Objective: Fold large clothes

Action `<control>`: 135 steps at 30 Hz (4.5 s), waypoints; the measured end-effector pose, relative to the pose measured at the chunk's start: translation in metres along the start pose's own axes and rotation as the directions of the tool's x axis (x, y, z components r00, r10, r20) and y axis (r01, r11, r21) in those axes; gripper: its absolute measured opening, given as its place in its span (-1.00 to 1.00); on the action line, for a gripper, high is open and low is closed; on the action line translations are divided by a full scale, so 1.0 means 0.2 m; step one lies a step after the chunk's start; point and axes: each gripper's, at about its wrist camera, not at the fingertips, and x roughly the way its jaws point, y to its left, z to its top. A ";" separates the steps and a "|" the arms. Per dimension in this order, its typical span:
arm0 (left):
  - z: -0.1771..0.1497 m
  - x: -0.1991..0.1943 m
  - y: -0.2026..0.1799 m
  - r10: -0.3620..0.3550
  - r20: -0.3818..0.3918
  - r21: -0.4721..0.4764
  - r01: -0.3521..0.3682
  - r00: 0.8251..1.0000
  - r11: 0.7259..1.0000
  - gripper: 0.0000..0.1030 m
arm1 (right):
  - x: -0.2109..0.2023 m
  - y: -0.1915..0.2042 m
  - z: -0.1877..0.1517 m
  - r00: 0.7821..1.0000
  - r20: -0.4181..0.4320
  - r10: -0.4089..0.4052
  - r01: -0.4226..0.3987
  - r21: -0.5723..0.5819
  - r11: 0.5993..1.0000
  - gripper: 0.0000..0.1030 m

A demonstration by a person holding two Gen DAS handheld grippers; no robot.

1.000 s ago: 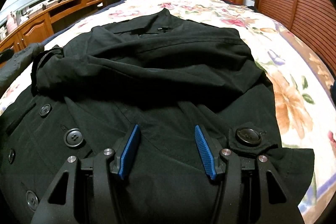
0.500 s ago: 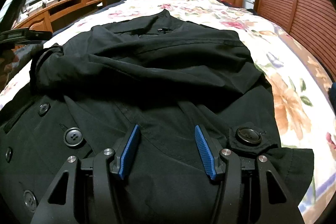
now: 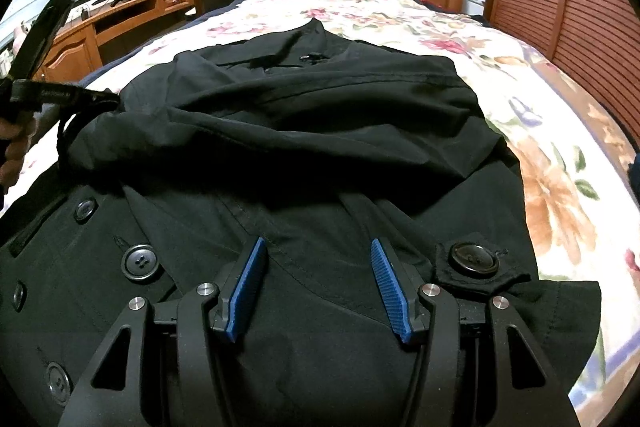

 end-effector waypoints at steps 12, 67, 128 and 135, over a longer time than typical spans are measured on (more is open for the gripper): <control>-0.31 -0.48 -0.11 0.002 0.183 0.100 -0.021 0.983 0.995 -0.81 | -0.01 0.01 0.00 1.000 0.004 -0.016 0.016 -0.010 1.000 0.11; -0.87 -0.69 -0.30 -0.054 0.236 0.137 0.021 0.970 0.990 -0.86 | -0.38 0.06 -0.19 1.000 0.018 0.008 -0.007 -0.066 0.998 0.11; -1.19 -0.72 -0.01 0.090 0.258 -0.027 -0.086 0.962 0.996 0.74 | -0.73 -0.31 -0.61 0.996 -0.004 -0.088 0.088 -0.034 0.996 0.48; -1.21 -0.70 -0.01 0.068 0.255 -0.028 -0.063 0.964 0.998 0.56 | -0.76 -0.27 -0.66 0.998 -0.003 -0.063 0.062 -0.055 0.997 0.48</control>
